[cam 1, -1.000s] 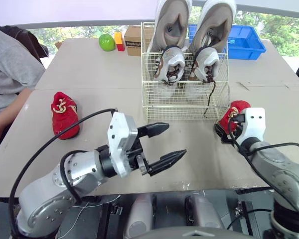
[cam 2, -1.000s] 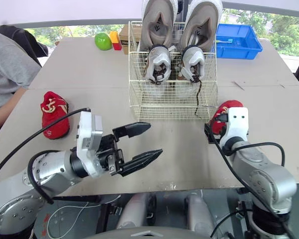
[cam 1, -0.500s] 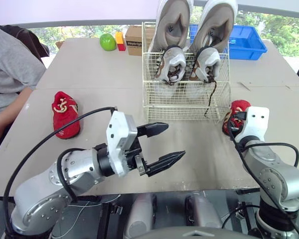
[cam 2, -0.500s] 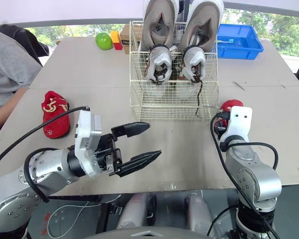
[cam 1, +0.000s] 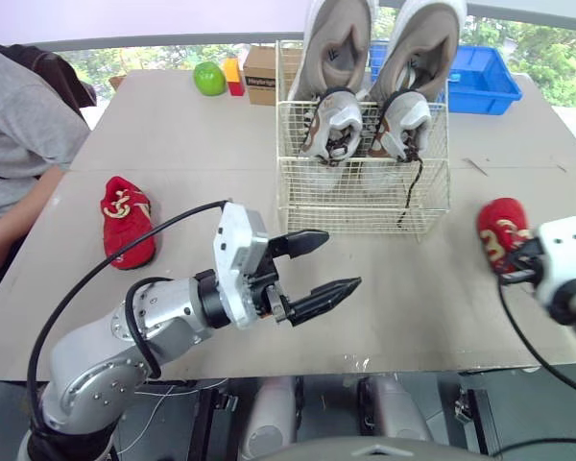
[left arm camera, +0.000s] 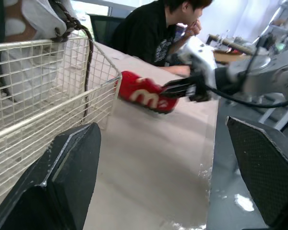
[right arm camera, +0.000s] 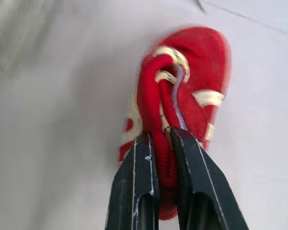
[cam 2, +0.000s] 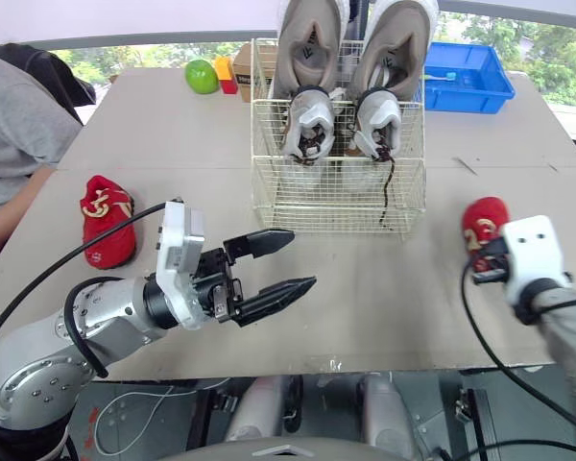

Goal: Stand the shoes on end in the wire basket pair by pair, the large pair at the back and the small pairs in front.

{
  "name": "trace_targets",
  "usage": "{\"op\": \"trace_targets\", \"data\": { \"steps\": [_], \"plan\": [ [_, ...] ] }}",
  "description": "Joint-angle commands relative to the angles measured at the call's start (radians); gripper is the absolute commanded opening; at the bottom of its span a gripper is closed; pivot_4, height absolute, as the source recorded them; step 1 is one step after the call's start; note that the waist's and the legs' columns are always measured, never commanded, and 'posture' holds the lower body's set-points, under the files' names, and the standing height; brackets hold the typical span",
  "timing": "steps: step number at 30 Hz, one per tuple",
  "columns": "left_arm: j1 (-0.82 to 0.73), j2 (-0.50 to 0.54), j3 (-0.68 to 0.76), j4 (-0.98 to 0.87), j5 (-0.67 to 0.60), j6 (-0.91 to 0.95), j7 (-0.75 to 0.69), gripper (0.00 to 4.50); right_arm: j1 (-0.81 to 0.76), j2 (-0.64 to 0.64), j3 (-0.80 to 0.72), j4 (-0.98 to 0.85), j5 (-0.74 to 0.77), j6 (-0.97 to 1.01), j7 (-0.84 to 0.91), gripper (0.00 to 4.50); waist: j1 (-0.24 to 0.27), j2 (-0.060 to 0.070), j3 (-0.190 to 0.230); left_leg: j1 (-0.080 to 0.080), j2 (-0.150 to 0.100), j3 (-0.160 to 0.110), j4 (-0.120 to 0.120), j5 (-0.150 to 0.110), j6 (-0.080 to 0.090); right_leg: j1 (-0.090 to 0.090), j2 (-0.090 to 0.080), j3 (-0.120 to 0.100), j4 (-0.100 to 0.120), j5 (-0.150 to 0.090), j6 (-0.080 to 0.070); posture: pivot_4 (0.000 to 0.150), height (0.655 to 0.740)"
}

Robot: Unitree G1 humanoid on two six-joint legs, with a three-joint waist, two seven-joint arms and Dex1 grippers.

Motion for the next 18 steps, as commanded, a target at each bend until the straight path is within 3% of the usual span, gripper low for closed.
{"op": "trace_targets", "data": {
  "steps": [1,4,8,10,13,15,18],
  "plan": [
    [-0.074,0.032,0.021,0.086,-0.133,0.047,-0.068,4.50,0.220,-0.180,-0.250,-0.047,0.062,-0.217,0.551,0.03,-0.001,0.001,0.000,0.000,0.000,-0.001,0.000,0.000,0.000,0.000,0.001,-0.001,0.000,0.000,0.000,0.150,0.7400],
    [-0.127,0.089,0.015,0.111,-0.222,0.110,-0.108,4.50,0.259,-0.270,-0.348,-0.049,0.139,-0.315,0.831,0.03,-0.019,0.000,0.000,0.002,0.004,-0.002,-0.001,0.000,0.000,0.001,0.007,-0.001,0.000,-0.002,0.004,0.150,0.7400],
    [-0.251,0.149,-0.029,0.166,-0.310,0.203,-0.164,4.50,0.007,-0.422,-0.195,-0.023,0.291,-0.404,0.895,0.03,-0.025,0.000,0.002,0.003,0.004,-0.001,0.002,0.000,0.000,0.001,0.005,0.001,0.001,-0.002,0.003,0.150,0.7400],
    [-0.454,0.147,-0.156,0.373,-0.152,0.278,-0.281,4.50,-0.254,-0.454,0.071,-0.007,0.236,-0.575,0.889,0.03,-0.016,-0.003,0.002,0.003,0.002,-0.002,0.003,0.000,0.000,0.002,0.004,0.000,0.001,-0.002,0.003,0.150,0.7400],
    [-0.618,0.148,-0.277,0.571,0.008,0.314,-0.451,4.50,-0.634,-0.346,0.383,0.028,0.159,-0.675,0.918,0.03,-0.009,0.001,0.008,-0.001,0.001,-0.001,0.009,0.000,-0.001,-0.001,0.004,-0.004,-0.001,-0.002,0.003,0.150,0.7400],
    [-0.660,0.155,-0.336,0.625,0.136,0.262,-0.534,4.50,-0.791,-0.286,0.504,0.062,0.114,-0.720,0.956,0.03,-0.015,-0.002,0.007,0.001,0.000,-0.003,0.008,0.000,-0.001,0.001,0.003,0.000,-0.001,-0.001,0.003,0.150,0.7400],
    [-0.693,0.184,-0.376,0.660,0.232,0.249,-0.659,4.50,-0.928,-0.222,0.583,0.097,0.102,-0.754,1.000,0.03,-0.020,-0.002,0.007,-0.006,0.000,-0.002,0.007,0.001,-0.003,-0.003,0.003,0.002,0.000,0.003,0.003,0.150,0.7400]
  ]
}}
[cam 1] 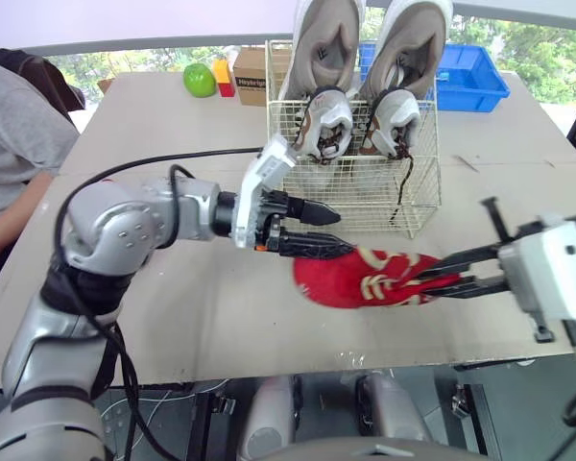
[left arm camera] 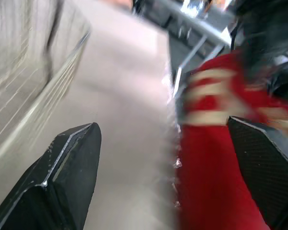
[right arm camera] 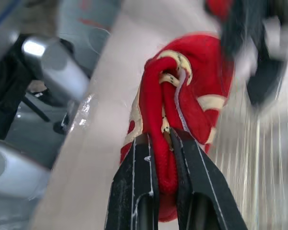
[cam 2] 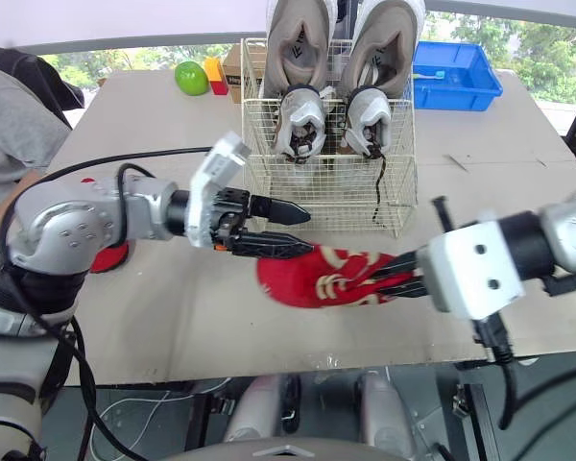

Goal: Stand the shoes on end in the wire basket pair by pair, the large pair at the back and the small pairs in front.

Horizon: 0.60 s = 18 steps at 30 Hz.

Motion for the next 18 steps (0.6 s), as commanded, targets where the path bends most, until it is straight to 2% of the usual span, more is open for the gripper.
{"op": "trace_targets", "data": {
  "steps": [1,2,4,8,12,15,16,18],
  "plan": [
    [-0.025,0.052,-0.039,-0.007,0.116,-0.042,-0.155,4.50,-0.105,0.041,0.031,0.035,-0.015,-0.048,0.033,0.03,0.000,0.000,0.000,-0.004,0.000,0.000,0.000,0.001,-0.001,-0.004,0.000,-0.001,0.000,0.000,0.001,0.150,0.7400],
    [-0.018,0.063,-0.048,-0.019,0.136,-0.057,-0.205,4.50,-0.127,0.054,0.043,0.044,-0.024,-0.052,0.034,0.03,0.000,0.000,0.000,-0.009,0.000,-0.001,0.001,0.001,-0.001,-0.008,0.000,-0.003,0.001,0.000,0.001,0.150,0.7400],
    [-0.019,0.078,-0.033,-0.046,0.087,0.006,-0.288,4.50,-0.163,0.080,0.070,0.071,-0.070,-0.087,0.037,0.03,0.002,0.000,0.000,-0.017,0.000,-0.001,0.001,0.001,-0.002,-0.017,0.000,-0.004,0.003,-0.002,0.003,0.150,0.7400],
    [-0.037,0.096,-0.018,-0.070,0.007,0.151,-0.389,4.50,-0.212,0.143,0.106,0.125,-0.150,-0.160,0.017,0.03,-0.001,0.001,0.001,-0.020,0.001,0.000,0.001,0.001,-0.002,-0.019,0.000,-0.007,0.005,-0.003,0.004,0.150,0.7400],
    [-0.064,0.043,0.038,-0.037,-0.077,0.286,-0.372,4.50,-0.220,0.173,0.112,0.128,-0.168,-0.172,0.016,0.03,0.003,0.001,0.001,-0.020,0.001,0.000,0.009,-0.002,0.003,-0.019,0.000,-0.008,0.014,-0.003,0.004,0.150,0.7400],
    [-0.083,-0.002,0.064,-0.009,-0.074,0.337,-0.329,4.50,-0.220,0.187,0.117,0.129,-0.169,-0.171,0.021,0.03,0.003,0.001,0.001,-0.020,0.001,0.000,0.012,-0.002,0.003,-0.019,0.000,-0.007,0.019,-0.003,0.004,0.150,0.7400],
    [-0.097,-0.022,0.080,0.014,-0.075,0.356,-0.311,3.97,-0.220,0.190,0.118,0.128,-0.167,-0.167,0.026,0.00,0.003,0.001,0.001,-0.018,0.000,0.000,0.014,-0.001,0.003,-0.018,0.000,-0.007,0.020,-0.003,0.004,0.150,0.7400],
    [-0.127,-0.058,0.118,0.073,-0.084,0.407,-0.278,3.43,-0.217,0.192,0.119,0.127,-0.157,-0.155,0.032,0.00,0.002,0.001,0.001,-0.014,0.000,0.000,0.015,-0.001,0.003,-0.014,0.000,-0.006,0.022,-0.005,0.000,0.150,0.7400]
  ]
}}
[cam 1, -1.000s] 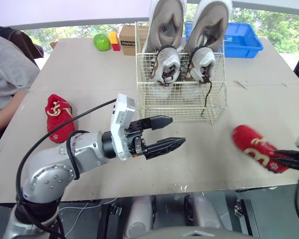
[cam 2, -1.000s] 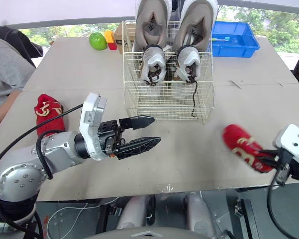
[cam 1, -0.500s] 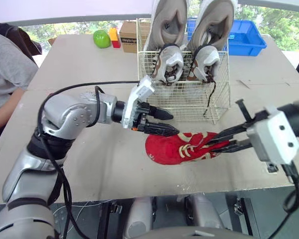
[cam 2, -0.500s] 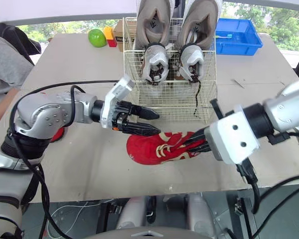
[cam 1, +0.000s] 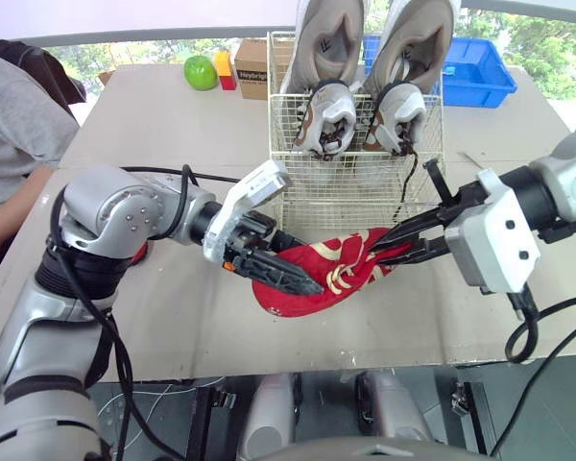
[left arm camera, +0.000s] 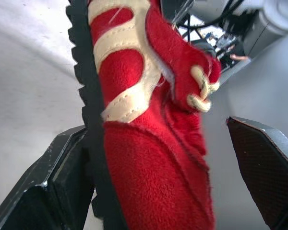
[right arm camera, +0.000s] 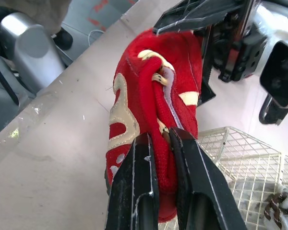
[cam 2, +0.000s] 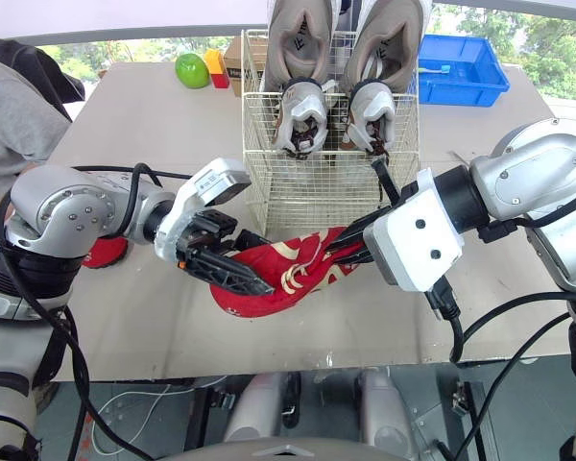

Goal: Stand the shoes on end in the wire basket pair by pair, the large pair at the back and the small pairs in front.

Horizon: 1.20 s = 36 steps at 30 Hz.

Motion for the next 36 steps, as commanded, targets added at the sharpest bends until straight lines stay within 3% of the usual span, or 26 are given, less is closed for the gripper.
{"op": "trace_targets", "data": {
  "steps": [1,9,15,21,26,27,29,31,34,36],
  "plan": [
    [-0.080,-0.071,0.080,0.064,-0.048,0.072,0.045,3.43,-0.025,0.019,-0.018,-0.014,0.020,0.002,-0.010,0.00,0.000,0.000,0.000,0.002,0.000,0.000,0.000,0.000,0.000,0.001,0.000,0.000,0.000,0.000,0.000,0.150,0.7400],
    [-0.085,-0.061,0.034,0.008,0.033,0.032,0.022,3.43,-0.024,0.040,-0.010,-0.004,0.024,0.000,0.012,0.00,-0.006,0.000,0.000,0.002,0.000,-0.002,-0.001,0.000,0.000,0.001,0.000,0.002,0.001,0.003,0.003,0.150,0.7400],
    [-0.082,-0.029,-0.059,-0.042,0.261,-0.254,-0.046,3.43,-0.024,0.050,-0.008,0.003,0.037,0.007,0.036,0.00,-0.005,0.000,0.000,0.002,0.000,0.000,-0.001,0.000,0.000,0.001,0.000,0.002,0.000,0.003,0.003,0.150,0.7400],
    [-0.077,0.018,-0.098,-0.082,0.290,-0.282,-0.146,3.43,-0.014,0.039,-0.025,-0.031,0.049,0.019,0.030,0.00,-0.005,0.000,0.000,0.002,0.000,0.001,-0.001,0.000,0.000,0.001,0.000,0.002,0.001,0.003,0.003,0.150,0.7400],
    [-0.073,0.024,-0.102,-0.094,0.300,-0.280,-0.179,2.10,-0.021,0.041,-0.022,-0.039,0.053,0.037,0.022,0.00,-0.005,0.000,0.000,0.002,0.000,0.001,-0.001,0.000,0.000,0.001,0.000,0.002,0.001,0.003,0.003,0.150,0.7400],
    [-0.072,0.014,-0.097,-0.094,0.303,-0.282,-0.168,1.49,-0.023,0.044,-0.021,-0.038,0.052,0.041,0.018,0.00,-0.005,0.000,0.000,0.002,0.000,0.001,-0.001,0.000,0.000,0.001,0.000,0.002,0.001,0.003,0.003,0.150,0.7400],
    [-0.070,-0.001,-0.091,-0.091,0.309,-0.284,-0.154,0.74,-0.024,0.049,-0.020,-0.036,0.050,0.048,0.011,0.00,-0.004,0.000,0.000,0.002,0.000,0.000,-0.001,0.000,0.000,0.001,0.000,0.002,0.001,0.003,0.003,0.150,0.7400],
    [-0.056,-0.014,-0.067,-0.099,0.296,-0.278,-0.132,0.40,-0.024,0.046,-0.017,-0.035,0.050,0.087,-0.006,0.00,-0.005,0.000,0.000,0.002,0.000,0.000,-0.001,0.000,0.000,0.001,0.000,0.002,0.001,0.003,0.003,0.150,0.7400],
    [0.007,-0.031,0.043,-0.127,0.225,-0.244,-0.068,0.32,0.018,0.020,-0.062,-0.048,0.102,0.232,-0.073,1.07,-0.006,0.000,0.000,0.002,0.001,-0.001,-0.001,0.000,0.000,0.001,0.000,0.003,0.001,0.003,0.003,0.150,0.7400],
    [0.051,-0.052,0.144,-0.147,0.160,-0.208,-0.005,0.29,0.077,0.005,-0.121,-0.073,0.110,0.297,-0.156,2.23,-0.006,0.000,0.000,0.002,0.001,-0.002,-0.001,0.000,0.000,0.001,0.000,0.003,0.001,0.003,0.003,0.150,0.7400]
  ]
}}
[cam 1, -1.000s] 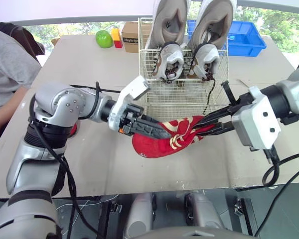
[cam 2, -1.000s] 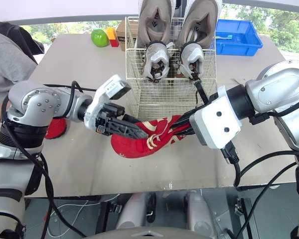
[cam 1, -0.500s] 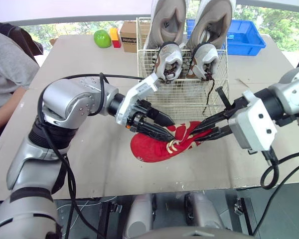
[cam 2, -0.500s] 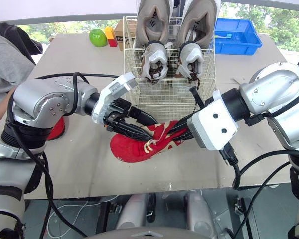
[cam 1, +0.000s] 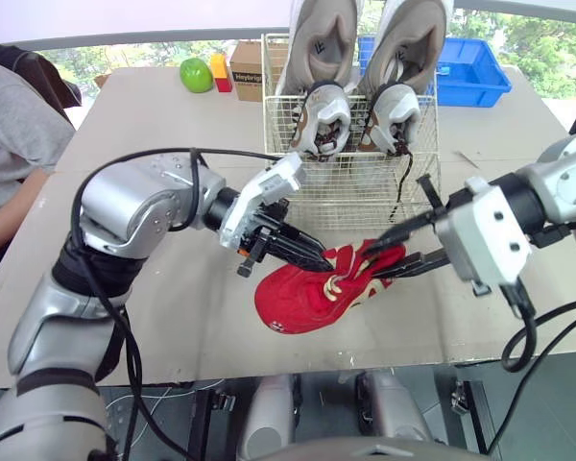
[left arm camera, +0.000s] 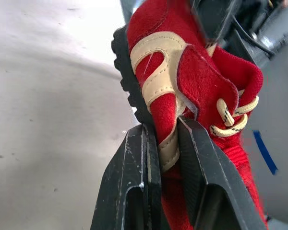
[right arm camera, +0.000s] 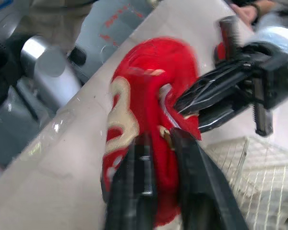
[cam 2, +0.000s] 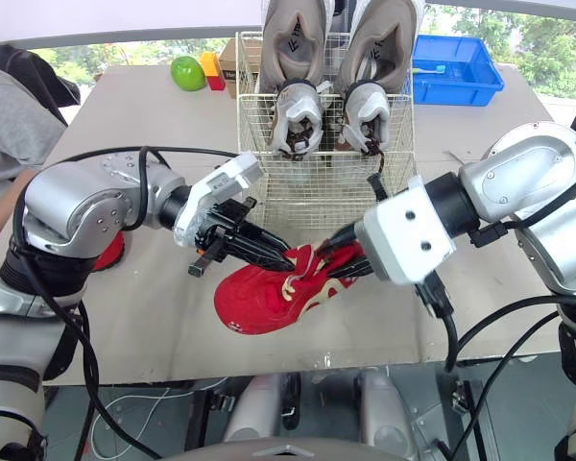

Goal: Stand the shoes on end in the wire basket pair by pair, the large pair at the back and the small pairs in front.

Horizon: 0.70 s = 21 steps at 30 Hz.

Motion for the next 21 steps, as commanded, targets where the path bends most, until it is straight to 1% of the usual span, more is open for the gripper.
{"op": "trace_targets", "data": {
  "steps": [1,2,3,4,6,7,8,10,11,12,15,18,21],
  "plan": [
    [0.033,-0.047,0.206,-0.057,-0.133,0.055,0.127,0.27,0.101,-0.040,-0.158,-0.073,0.100,0.178,-0.143,2.59,0.003,0.000,0.000,0.000,0.000,0.000,0.000,0.000,0.000,0.000,0.000,0.000,0.000,0.000,0.000,0.150,0.7400],
    [0.042,-0.078,0.269,-0.055,-0.164,0.070,0.194,0.27,0.156,-0.058,-0.222,-0.101,0.169,0.260,-0.176,2.86,0.008,0.000,0.000,0.000,0.001,-0.001,0.000,0.000,0.000,0.000,0.000,0.000,0.000,0.000,0.000,0.150,0.7400],
    [0.049,-0.107,0.326,-0.060,-0.193,0.078,0.255,0.27,0.209,-0.068,-0.277,-0.127,0.218,0.317,-0.208,3.37,0.014,0.000,0.000,-0.001,0.001,-0.002,0.000,0.000,0.000,0.000,-0.001,-0.002,0.000,0.000,0.000,0.150,0.7400],
    [0.055,-0.145,0.391,-0.071,-0.228,0.073,0.333,0.26,0.254,-0.058,-0.327,-0.144,0.245,0.387,-0.285,3.84,0.019,0.000,0.000,-0.001,0.001,-0.003,0.000,0.000,0.000,0.000,-0.002,-0.002,0.000,0.000,0.000,0.150,0.7400],
    [0.049,-0.246,0.507,-0.092,-0.278,0.039,0.534,0.17,0.313,-0.019,-0.410,-0.164,0.302,0.521,-0.457,3.86,0.023,-0.001,0.000,-0.001,0.001,-0.003,0.001,0.000,0.000,0.002,-0.003,-0.001,0.000,0.000,0.000,0.150,0.7400],
    [0.051,-0.281,0.537,-0.119,-0.280,0.013,0.606,0.12,0.326,0.018,-0.448,-0.171,0.356,0.582,-0.545,3.86,0.023,-0.001,-0.001,0.000,0.001,-0.003,0.001,0.000,0.000,0.002,-0.003,-0.001,0.000,0.000,0.001,0.150,0.7400],
    [0.055,-0.308,0.552,-0.147,-0.273,-0.012,0.660,0.01,0.328,0.058,-0.480,-0.175,0.417,0.628,-0.626,3.86,0.022,-0.002,-0.001,0.000,0.000,-0.003,0.002,0.000,0.000,0.003,-0.003,-0.001,0.000,0.000,0.001,0.150,0.7400],
    [0.068,-0.354,0.558,-0.195,-0.241,-0.064,0.743,0.01,0.297,0.148,-0.516,-0.173,0.534,0.685,-0.792,3.86,0.015,-0.002,-0.002,0.003,0.000,-0.003,0.002,0.000,0.000,0.005,-0.003,-0.001,0.000,0.001,0.000,0.150,0.7400],
    [0.080,-0.369,0.547,-0.215,-0.216,-0.097,0.767,0.01,0.277,0.186,-0.523,-0.167,0.598,0.705,-0.876,3.86,0.010,-0.002,-0.002,0.005,0.000,-0.002,0.002,0.000,0.000,0.006,-0.002,0.000,0.000,0.002,-0.002,0.150,0.7400],
    [0.096,-0.378,0.522,-0.233,-0.162,-0.150,0.786,0.01,0.259,0.224,-0.521,-0.154,0.686,0.713,-0.975,3.86,0.009,-0.001,-0.002,0.005,0.000,-0.002,0.001,0.000,0.000,0.006,-0.001,0.000,0.000,0.002,-0.002,0.150,0.7400],
    [0.129,-0.405,0.476,-0.254,-0.065,-0.274,0.815,0.01,0.225,0.284,-0.487,-0.118,0.896,0.687,-1.232,3.86,0.007,-0.001,-0.002,0.005,-0.001,-0.001,0.001,0.000,0.000,0.006,-0.001,0.000,0.000,0.002,-0.002,0.150,0.7400],
    [0.175,-0.412,0.422,-0.269,0.009,-0.372,0.795,0.01,0.163,0.343,-0.431,-0.065,1.020,0.610,-1.447,3.86,0.007,-0.001,-0.002,0.004,-0.001,0.001,0.001,0.000,0.000,0.006,0.000,0.000,-0.001,0.002,-0.002,0.150,0.7400],
    [0.202,-0.417,0.404,-0.259,0.039,-0.431,0.784,0.01,0.126,0.339,-0.397,-0.033,1.111,0.559,-1.570,3.86,0.002,-0.001,-0.002,0.003,-0.001,0.003,0.001,0.000,0.000,0.005,0.000,0.001,-0.002,0.002,-0.002,0.150,0.7400]
  ]
}}
